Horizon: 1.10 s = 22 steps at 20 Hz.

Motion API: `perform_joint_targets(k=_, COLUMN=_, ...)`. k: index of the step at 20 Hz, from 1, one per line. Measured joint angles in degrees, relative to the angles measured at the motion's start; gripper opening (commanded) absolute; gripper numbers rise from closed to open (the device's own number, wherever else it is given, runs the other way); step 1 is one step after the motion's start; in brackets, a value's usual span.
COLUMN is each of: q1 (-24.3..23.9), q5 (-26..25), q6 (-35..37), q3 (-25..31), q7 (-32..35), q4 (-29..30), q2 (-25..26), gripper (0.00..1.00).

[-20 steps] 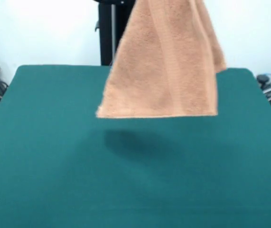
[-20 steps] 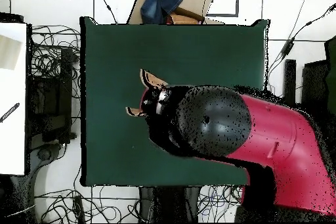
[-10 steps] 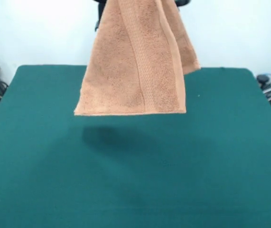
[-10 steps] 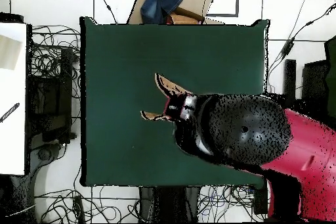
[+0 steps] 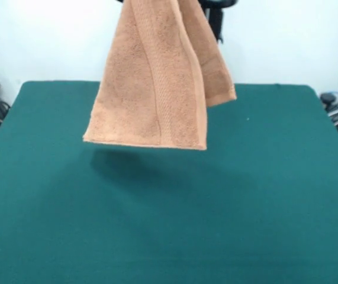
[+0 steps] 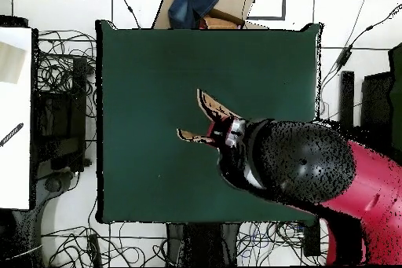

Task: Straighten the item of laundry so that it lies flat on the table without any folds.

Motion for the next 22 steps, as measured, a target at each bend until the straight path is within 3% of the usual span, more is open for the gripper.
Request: perform_joint_targets(k=22, q1=-4.96, q5=1.52, q6=-0.86, q3=0.48, q7=-0.43, q4=4.04, q2=-2.0, gripper=0.0)
